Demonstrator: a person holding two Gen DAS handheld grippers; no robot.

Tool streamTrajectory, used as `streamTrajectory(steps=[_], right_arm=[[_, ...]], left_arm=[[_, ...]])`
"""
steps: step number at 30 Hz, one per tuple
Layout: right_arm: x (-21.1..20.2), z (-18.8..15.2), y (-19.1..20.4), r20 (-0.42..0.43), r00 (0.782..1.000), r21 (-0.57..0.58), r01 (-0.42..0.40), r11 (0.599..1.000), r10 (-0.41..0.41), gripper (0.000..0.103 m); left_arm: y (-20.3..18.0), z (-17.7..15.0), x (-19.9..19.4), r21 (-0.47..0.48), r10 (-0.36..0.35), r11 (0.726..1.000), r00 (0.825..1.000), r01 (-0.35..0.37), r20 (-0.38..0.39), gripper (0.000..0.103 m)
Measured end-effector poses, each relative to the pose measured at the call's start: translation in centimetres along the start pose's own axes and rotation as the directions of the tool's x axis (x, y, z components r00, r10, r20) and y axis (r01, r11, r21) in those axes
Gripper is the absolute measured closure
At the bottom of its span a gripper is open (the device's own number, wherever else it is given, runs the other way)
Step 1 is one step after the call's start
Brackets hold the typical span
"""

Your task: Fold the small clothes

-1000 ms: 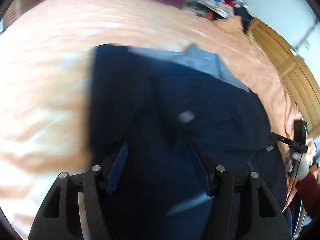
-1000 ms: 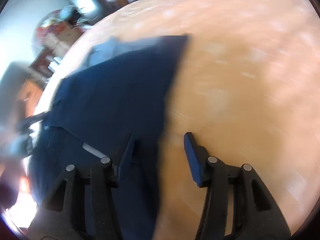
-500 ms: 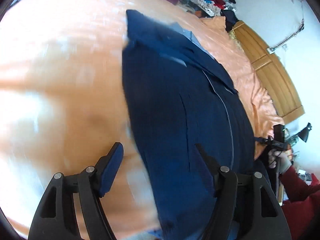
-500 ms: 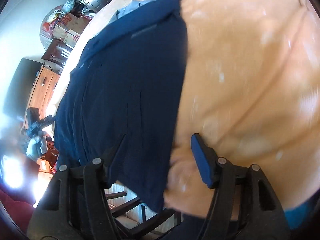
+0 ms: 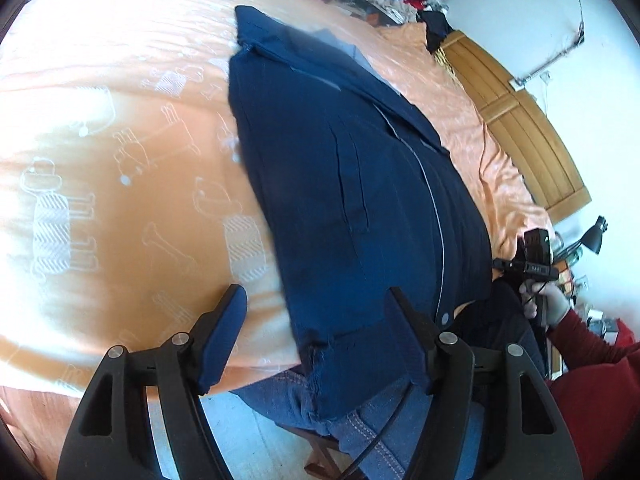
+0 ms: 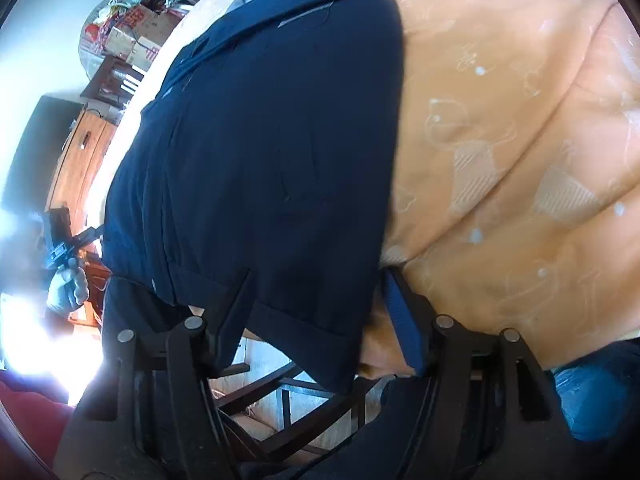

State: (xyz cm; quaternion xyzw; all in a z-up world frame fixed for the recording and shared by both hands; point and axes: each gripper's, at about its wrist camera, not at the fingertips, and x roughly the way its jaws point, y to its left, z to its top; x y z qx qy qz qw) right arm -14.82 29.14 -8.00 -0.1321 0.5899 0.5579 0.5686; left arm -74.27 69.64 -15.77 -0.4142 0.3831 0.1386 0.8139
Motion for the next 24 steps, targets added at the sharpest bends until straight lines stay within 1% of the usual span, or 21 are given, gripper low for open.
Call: streamTrajectory(steps=[1, 2, 3, 5, 6, 9, 13, 15, 18, 22, 23, 24], right_arm=[[0.1, 0.0, 0.1, -0.001, 1.0, -0.001, 0.004, 1.0, -0.004, 0.038], [0.2, 0.0, 0.3, -0.003, 1.0, -0.001, 0.004, 1.0, -0.004, 0.038], [0.2, 0.0, 0.4, -0.008, 1.0, -0.005, 0.003, 1.0, -0.003, 0.038], [0.3, -0.2, 1.0, -0.015, 1.0, -0.019, 0.008, 1.0, -0.009, 0.038], [0.5, -0.3, 1.2, -0.021, 1.0, -0.029, 0.011, 1.0, -0.012, 0.038], [1.2, -0.2, 1.4, -0.026, 0.999, -0.029, 0.025, 0.999, -0.026, 0.038], [1.5, -0.1, 1.7, -0.044, 0.998, -0.036, 0.044, 0.998, -0.046, 0.038], [1.4, -0.2, 2.0, -0.051, 0.997, -0.052, 0.056, 0.997, -0.059, 0.038], [1.4, -0.4, 1.7, -0.053, 0.997, -0.049, 0.062, 0.997, -0.064, 0.04], [1.6, -0.4, 1.7, -0.06, 0.997, -0.038, 0.041, 0.998, -0.044, 0.038], [1.9, -0.3, 1.8, -0.072, 0.997, -0.04, 0.038, 0.998, -0.041, 0.039], [2.0, -0.2, 1.9, -0.077, 0.996, -0.045, 0.044, 0.998, -0.047, 0.051]], left_arm=[[-0.1, -0.2, 0.0, 0.007, 0.001, 1.0, 1.0, -0.001, -0.001, 0.032], [-0.1, -0.3, 0.0, 0.01, -0.004, 1.0, 1.0, 0.004, -0.001, 0.037], [-0.3, -0.3, 0.2, 0.014, -0.017, 1.0, 1.0, 0.017, -0.005, 0.05], [-0.8, -0.5, 0.7, 0.031, -0.012, 0.999, 1.0, 0.013, -0.024, 0.056], [-0.9, -0.8, 1.1, 0.034, 0.001, 0.999, 0.999, 0.001, -0.038, 0.057], [-0.4, -1.4, 2.1, 0.016, 0.002, 1.0, 0.998, -0.001, -0.059, 0.057], [-0.3, -1.4, 2.1, -0.001, -0.022, 1.0, 0.999, 0.022, -0.033, 0.058], [-0.1, -1.6, 2.1, -0.009, -0.047, 0.999, 0.998, 0.047, -0.029, 0.058], [-0.2, -1.9, 2.1, -0.011, -0.061, 0.998, 0.998, 0.061, -0.023, 0.058], [-0.5, -1.7, 2.4, -0.001, -0.069, 0.998, 0.997, 0.069, -0.026, 0.058], [-0.6, -1.7, 2.6, -0.001, -0.07, 0.998, 0.997, 0.07, -0.027, 0.058], [-0.6, -1.5, 2.8, -0.002, -0.075, 0.997, 0.997, 0.075, -0.027, 0.062]])
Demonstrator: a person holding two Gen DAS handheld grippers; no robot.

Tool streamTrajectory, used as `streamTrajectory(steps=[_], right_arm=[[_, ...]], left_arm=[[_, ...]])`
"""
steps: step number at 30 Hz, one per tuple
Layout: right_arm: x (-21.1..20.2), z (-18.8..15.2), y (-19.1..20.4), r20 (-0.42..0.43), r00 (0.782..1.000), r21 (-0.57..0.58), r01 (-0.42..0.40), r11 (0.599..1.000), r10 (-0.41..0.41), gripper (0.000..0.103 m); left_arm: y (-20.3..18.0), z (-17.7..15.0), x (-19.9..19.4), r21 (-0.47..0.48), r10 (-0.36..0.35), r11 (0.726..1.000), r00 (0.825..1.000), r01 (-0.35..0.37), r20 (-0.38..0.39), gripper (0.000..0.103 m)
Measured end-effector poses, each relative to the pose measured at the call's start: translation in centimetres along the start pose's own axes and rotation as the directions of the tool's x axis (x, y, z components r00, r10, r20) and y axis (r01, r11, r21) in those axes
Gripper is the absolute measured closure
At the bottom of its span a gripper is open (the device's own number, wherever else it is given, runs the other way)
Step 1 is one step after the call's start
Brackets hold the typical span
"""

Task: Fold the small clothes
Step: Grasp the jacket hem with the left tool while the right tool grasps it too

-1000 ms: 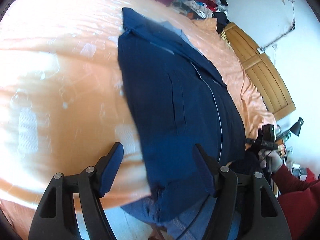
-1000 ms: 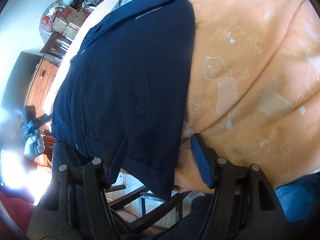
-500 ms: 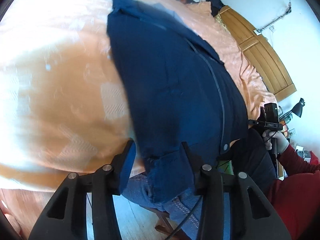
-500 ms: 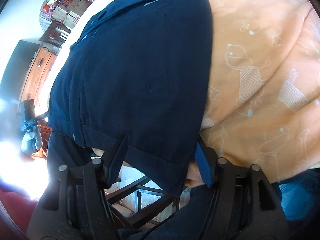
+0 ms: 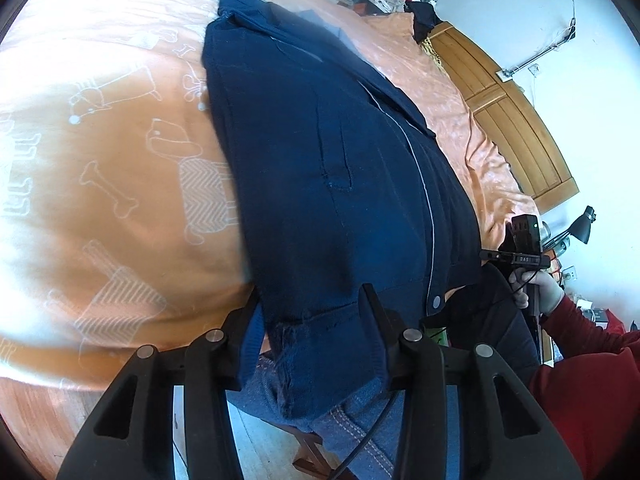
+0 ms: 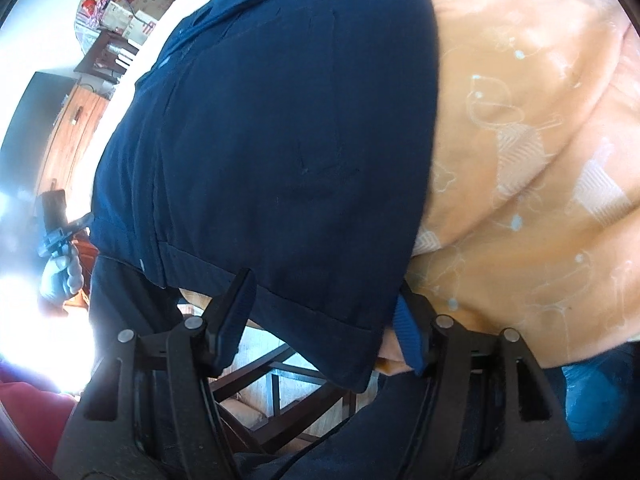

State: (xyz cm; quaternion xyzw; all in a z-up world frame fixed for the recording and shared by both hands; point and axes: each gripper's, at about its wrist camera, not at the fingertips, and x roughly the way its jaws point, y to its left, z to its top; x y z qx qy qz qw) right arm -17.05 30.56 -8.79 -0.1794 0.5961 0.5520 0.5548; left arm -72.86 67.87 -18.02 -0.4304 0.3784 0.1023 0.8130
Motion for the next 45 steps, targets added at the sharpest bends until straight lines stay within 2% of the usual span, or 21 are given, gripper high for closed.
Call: streamTrajectory(steps=[1, 2, 5, 8, 11, 17, 19, 23, 25, 27, 28, 29, 30, 32, 35, 37, 39, 40, 42, 43, 45], right_arm=[[-0.3, 0.1, 0.1, 0.01, 1.0, -0.007, 0.003, 1.0, -0.003, 0.082], [-1.4, 0.1, 0.2, 0.059, 0.998, -0.006, -0.02, 1.0, 0.021, 0.093], [-5.1, 0.3, 0.5, 0.183, 0.973, 0.021, -0.147, 0.989, 0.141, 0.099], [-8.1, 0.7, 0.7, 0.277, 0.935, 0.033, -0.239, 0.97, 0.221, 0.1], [-11.0, 1.9, 0.5, 0.369, 0.886, 0.046, -0.32, 0.946, 0.281, 0.101], [-13.2, 5.5, 0.4, 0.418, 0.857, 0.059, -0.356, 0.933, 0.301, 0.101], [-12.9, 6.0, 0.7, 0.403, 0.868, 0.056, -0.34, 0.939, 0.291, 0.101], [-10.9, 4.7, 0.3, 0.294, 0.93, 0.058, -0.248, 0.967, 0.221, 0.101], [-8.4, 2.2, -0.5, 0.193, 0.96, 0.092, -0.225, 0.97, 0.204, 0.101], [-5.3, -0.8, -1.4, 0.059, 0.988, 0.132, -0.147, 0.98, 0.14, 0.096], [-4.0, -2.1, -1.8, 0.006, 0.994, 0.145, -0.109, 0.984, 0.109, 0.09], [-2.2, -3.6, -2.3, -0.11, 0.992, 0.147, -0.052, 0.988, 0.069, 0.088], [-1.5, -4.2, -2.4, -0.174, 0.984, 0.133, -0.015, 0.991, 0.038, 0.091], [-2.5, -3.9, -1.9, -0.184, 0.983, 0.075, 0.027, 0.997, -0.013, 0.085], [-7.2, -0.2, -1.2, 0.015, 1.0, 0.032, -0.019, 0.999, 0.019, 0.084], [-9.1, 3.1, -1.6, 0.162, 0.987, 0.029, -0.017, 0.999, 0.013, 0.081], [-8.4, 6.2, -3.0, 0.231, 0.973, 0.05, 0.013, 0.999, -0.024, 0.078], [-7.4, 7.0, -3.8, 0.223, 0.974, 0.07, 0.017, 0.997, -0.032, 0.077], [-4.1, 7.7, -6.2, 0.135, 0.989, 0.116, 0.048, 0.992, -0.064, 0.08], [-2.9, 6.8, -7.3, 0.094, 0.995, 0.152, 0.03, 0.988, -0.044, 0.084], [-3.1, 4.5, -8.1, 0.09, 0.996, 0.213, -0.027, 0.977, 0.008, 0.087]], left_arm=[[0.0, 0.1, 0.1, -0.006, -0.014, 1.0, 1.0, 0.014, 0.005, 0.069], [-0.1, 0.2, 0.2, -0.014, -0.028, 1.0, 0.999, 0.028, 0.016, 0.089], [-0.5, 0.5, -0.8, -0.033, -0.07, 0.997, 0.995, 0.073, 0.076, 0.089], [-1.0, 1.4, -2.5, -0.053, -0.139, 0.987, 0.978, 0.149, 0.157, 0.089], [-1.7, 2.9, -4.5, -0.057, -0.213, 0.97, 0.944, 0.235, 0.253, 0.089], [-3.1, 8.8, -8.1, -0.016, -0.308, 0.939, 0.864, 0.342, 0.398, 0.089], [-3.8, 10.9, -8.3, 0.008, -0.311, 0.941, 0.859, 0.337, 0.406, 0.089], [-4.0, 12.8, -7.6, 0.031, -0.322, 0.942, 0.868, 0.335, 0.379, 0.089], [-3.6, 12.0, -6.8, 0.012, -0.322, 0.94, 0.875, 0.341, 0.36, 0.089], [-2.9, 10.5, -6.0, -0.012, -0.33, 0.934, 0.877, 0.356, 0.351, 0.089], [-2.4, 9.6, -5.6, -0.03, -0.329, 0.932, 0.878, 0.361, 0.348, 0.089], [-1.5, 8.5, -5.2, -0.06, -0.328, 0.927, 0.88, 0.369, 0.344, 0.089], [-1.2, 8.0, -4.8, -0.079, -0.321, 0.927, 0.884, 0.367, 0.341, 0.089], [-0.1, 6.9, -4.2, -0.128, -0.304, 0.923, 0.891, 0.363, 0.337, 0.089], [0.0, 6.7, -3.9, -0.132, -0.3, 0.924, 0.894, 0.359, 0.334, 0.089], [-0.5, 7.0, -3.9, -0.12, -0.302, 0.926, 0.893, 0.358, 0.334, 0.089], [-0.9, 7.5, -3.9, -0.107, -0.306, 0.927, 0.891, 0.359, 0.336, 0.089], [-1.1, 7.7, -3.9, -0.103, -0.306, 0.928, 0.891, 0.358, 0.336, 0.089], [-1.1, 7.8, -3.9, -0.102, -0.303, 0.929, 0.891, 0.355, 0.338, 0.089], [-1.0, 7.9, -3.9, -0.104, -0.3, 0.93, 0.892, 0.353, 0.339, 0.089], [-0.8, 7.7, -4.2, -0.105, -0.3, 0.93, 0.891, 0.353, 0.341, 0.09]])
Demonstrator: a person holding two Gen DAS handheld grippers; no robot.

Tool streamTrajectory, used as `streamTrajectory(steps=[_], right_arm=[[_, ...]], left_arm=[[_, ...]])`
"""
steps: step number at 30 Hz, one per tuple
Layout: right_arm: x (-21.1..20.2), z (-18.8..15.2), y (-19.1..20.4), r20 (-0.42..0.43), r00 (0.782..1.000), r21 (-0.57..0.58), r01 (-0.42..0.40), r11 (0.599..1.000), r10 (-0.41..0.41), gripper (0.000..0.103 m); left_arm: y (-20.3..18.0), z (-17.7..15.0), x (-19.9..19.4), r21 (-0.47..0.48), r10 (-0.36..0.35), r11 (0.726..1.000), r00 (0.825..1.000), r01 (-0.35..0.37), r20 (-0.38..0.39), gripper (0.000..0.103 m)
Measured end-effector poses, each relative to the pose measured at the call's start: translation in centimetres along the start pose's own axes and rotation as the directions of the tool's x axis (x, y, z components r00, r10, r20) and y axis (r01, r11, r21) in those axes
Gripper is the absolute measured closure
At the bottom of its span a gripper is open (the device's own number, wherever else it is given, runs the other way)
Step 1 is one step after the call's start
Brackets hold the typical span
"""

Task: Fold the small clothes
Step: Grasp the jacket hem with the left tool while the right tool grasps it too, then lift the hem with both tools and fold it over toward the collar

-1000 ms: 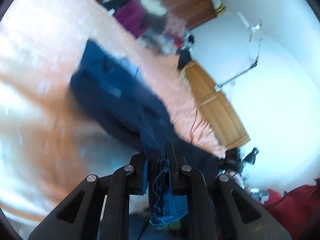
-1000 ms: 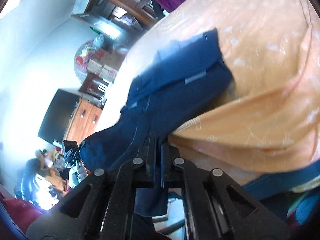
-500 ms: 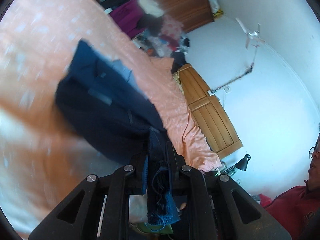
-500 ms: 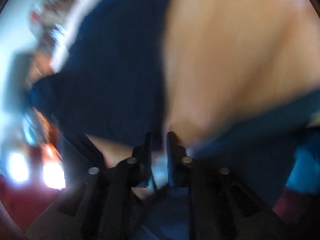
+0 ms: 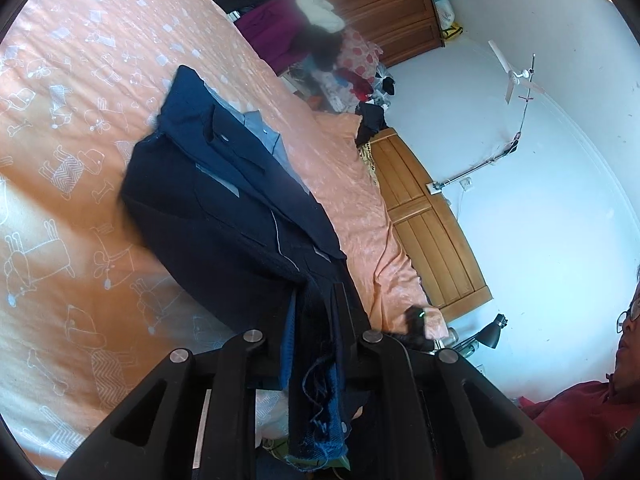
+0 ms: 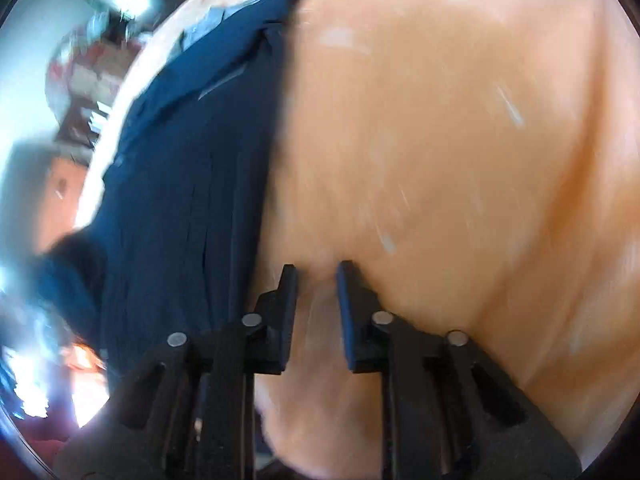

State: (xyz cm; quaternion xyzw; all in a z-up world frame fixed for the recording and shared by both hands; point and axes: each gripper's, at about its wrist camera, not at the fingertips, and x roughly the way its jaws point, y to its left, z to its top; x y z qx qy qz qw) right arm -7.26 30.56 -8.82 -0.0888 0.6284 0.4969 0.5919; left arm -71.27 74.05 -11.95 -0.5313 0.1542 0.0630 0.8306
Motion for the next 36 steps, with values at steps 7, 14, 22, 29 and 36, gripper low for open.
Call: streamTrajectory(steps=[7, 14, 22, 29, 36], right_arm=[[-1.3, -7.7, 0.4, -0.177, 0.979, -0.055, 0.09, 0.994, -0.098, 0.077], [-1.0, -7.0, 1.7, -0.071, 0.996, -0.057, -0.049, 0.997, 0.045, 0.043], [1.2, -7.3, 0.9, -0.101, 0.976, -0.008, -0.196, 0.981, 0.194, 0.043], [1.1, -7.0, 1.7, -0.128, 0.967, -0.015, -0.222, 0.975, 0.219, 0.043], [1.0, -7.4, 3.6, -0.109, 0.973, -0.033, -0.208, 0.978, 0.203, 0.046]], left_arm=[[1.1, -0.2, -0.7, -0.032, -0.026, 0.999, 0.999, 0.027, 0.027, 0.09], [1.7, -1.3, -0.2, -0.031, -0.002, 1.0, 0.999, 0.001, -0.042, 0.071], [4.4, -3.9, -2.3, -0.071, 0.089, 0.993, 0.991, -0.097, -0.097, 0.051], [5.3, -5.2, -3.6, -0.047, 0.114, 0.991, 0.98, -0.123, -0.166, 0.048], [4.4, -5.8, -1.0, 0.102, 0.224, 0.974, 0.938, -0.204, -0.265, 0.049]])
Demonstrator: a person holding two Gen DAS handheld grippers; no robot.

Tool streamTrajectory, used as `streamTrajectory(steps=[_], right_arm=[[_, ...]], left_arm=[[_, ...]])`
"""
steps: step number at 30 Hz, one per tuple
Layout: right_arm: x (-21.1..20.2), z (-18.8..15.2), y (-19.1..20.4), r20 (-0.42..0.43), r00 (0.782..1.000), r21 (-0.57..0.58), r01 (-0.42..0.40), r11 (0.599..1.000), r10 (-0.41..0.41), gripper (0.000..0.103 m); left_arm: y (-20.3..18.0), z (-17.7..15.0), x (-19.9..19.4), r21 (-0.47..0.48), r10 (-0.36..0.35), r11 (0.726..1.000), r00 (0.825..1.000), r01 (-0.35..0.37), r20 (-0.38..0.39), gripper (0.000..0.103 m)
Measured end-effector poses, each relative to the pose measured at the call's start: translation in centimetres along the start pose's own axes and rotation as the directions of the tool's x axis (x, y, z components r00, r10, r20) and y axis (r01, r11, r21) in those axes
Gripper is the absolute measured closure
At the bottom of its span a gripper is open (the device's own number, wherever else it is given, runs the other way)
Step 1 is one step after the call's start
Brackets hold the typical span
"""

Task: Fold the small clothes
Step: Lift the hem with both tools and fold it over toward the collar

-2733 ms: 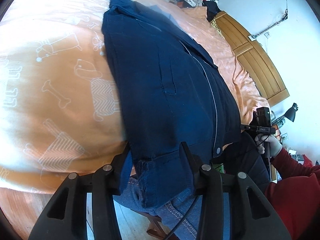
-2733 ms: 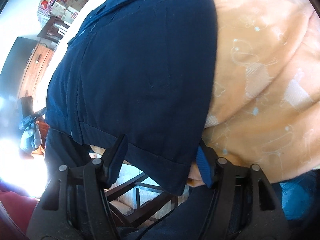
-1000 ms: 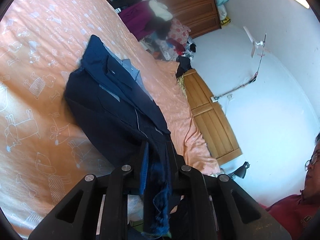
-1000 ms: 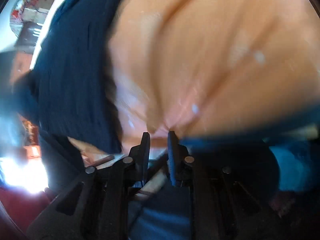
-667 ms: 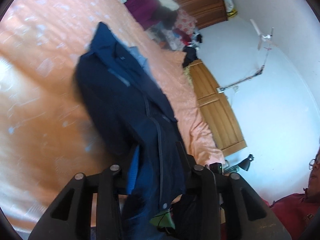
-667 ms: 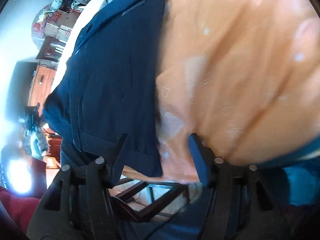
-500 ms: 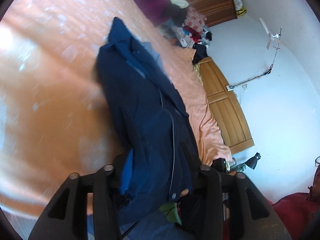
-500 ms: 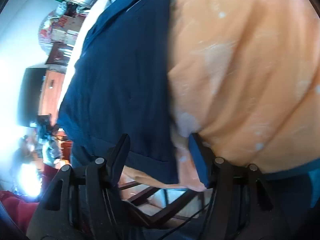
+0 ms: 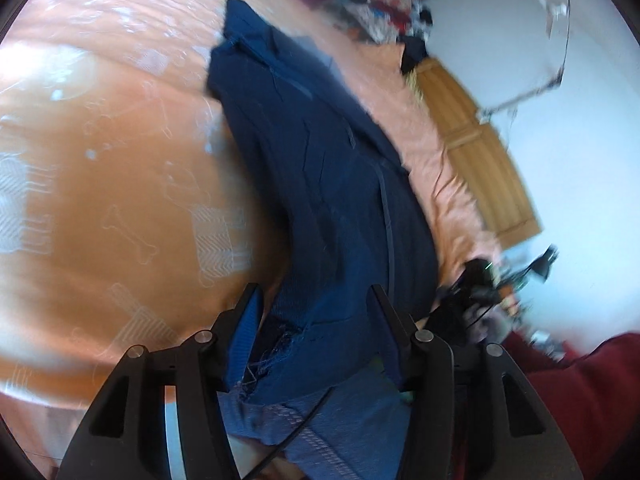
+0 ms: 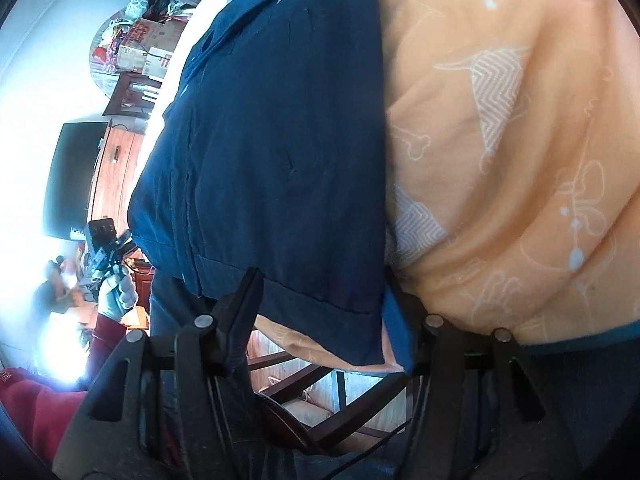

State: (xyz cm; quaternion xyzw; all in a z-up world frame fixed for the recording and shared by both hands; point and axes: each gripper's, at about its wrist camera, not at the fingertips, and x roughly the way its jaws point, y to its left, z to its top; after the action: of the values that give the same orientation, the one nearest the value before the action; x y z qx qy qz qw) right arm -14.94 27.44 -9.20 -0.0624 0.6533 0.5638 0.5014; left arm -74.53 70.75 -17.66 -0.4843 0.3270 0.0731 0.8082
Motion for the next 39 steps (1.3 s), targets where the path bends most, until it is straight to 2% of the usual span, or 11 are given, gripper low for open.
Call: streamTrajectory(steps=[3, 4, 6, 7, 11, 17, 25, 32, 35, 37, 39], right_arm=[[0.6, -0.1, 0.6, 0.012, 1.0, -0.012, 0.028, 1.0, -0.028, 0.052], [0.6, -0.1, 0.8, 0.017, 0.999, -0.018, 0.043, 0.999, -0.042, 0.073], [-0.3, -0.3, 1.8, 0.042, 0.999, -0.043, 0.024, 0.999, -0.023, 0.09], [-1.2, -0.5, 2.5, 0.065, 0.998, -0.05, -0.014, 0.999, 0.017, 0.097], [-6.6, -0.5, 6.4, 0.2, 0.964, -0.09, -0.158, 0.983, 0.173, 0.097], [-10.8, 4.5, 9.9, 0.296, 0.919, -0.158, -0.222, 0.962, 0.261, 0.097], [-13.0, 17.0, 10.6, 0.397, 0.881, -0.175, -0.201, 0.964, 0.256, 0.097], [-7.0, 33.0, 5.7, 0.37, 0.916, -0.101, -0.125, 0.987, 0.154, 0.09], [-2.7, 37.4, 2.5, 0.334, 0.942, -0.061, 0.011, 0.998, 0.01, 0.057], [-1.3, 38.7, 0.3, 0.334, 0.942, -0.026, 0.047, 0.999, -0.035, 0.048], [-0.5, 39.1, -1.1, 0.331, 0.943, -0.008, 0.04, 0.999, -0.035, 0.041]], left_arm=[[0.3, 0.0, 0.6, 0.018, 0.019, 1.0, 1.0, -0.019, -0.003, 0.05], [0.3, 0.2, 0.6, 0.018, 0.017, 1.0, 1.0, -0.017, 0.006, 0.052], [0.1, 0.4, 0.7, 0.02, 0.004, 1.0, 1.0, -0.004, 0.008, 0.088], [-0.2, 0.3, 0.7, 0.009, -0.021, 1.0, 1.0, 0.021, 0.008, 0.091], [-2.5, -0.4, -0.5, -0.072, -0.155, 0.985, 0.986, 0.159, 0.065, 0.09], [-6.5, 5.3, -4.1, 0.01, -0.324, 0.943, 0.911, 0.332, 0.254, 0.09], [-5.7, 18.1, -3.2, 0.022, -0.344, 0.932, 0.864, 0.362, 0.368, 0.09], [-1.3, 30.4, 3.8, -0.048, -0.171, 0.979, 0.927, 0.198, 0.333, 0.082], [3.5, 34.1, 9.1, -0.144, 0.01, 0.989, 0.968, 0.027, 0.253, 0.06], [6.1, 34.9, 10.9, -0.204, 0.149, 0.973, 0.965, -0.105, 0.214, 0.057], [8.1, 35.4, 11.5, -0.271, 0.188, 0.954, 0.96, -0.128, 0.209, 0.056]])
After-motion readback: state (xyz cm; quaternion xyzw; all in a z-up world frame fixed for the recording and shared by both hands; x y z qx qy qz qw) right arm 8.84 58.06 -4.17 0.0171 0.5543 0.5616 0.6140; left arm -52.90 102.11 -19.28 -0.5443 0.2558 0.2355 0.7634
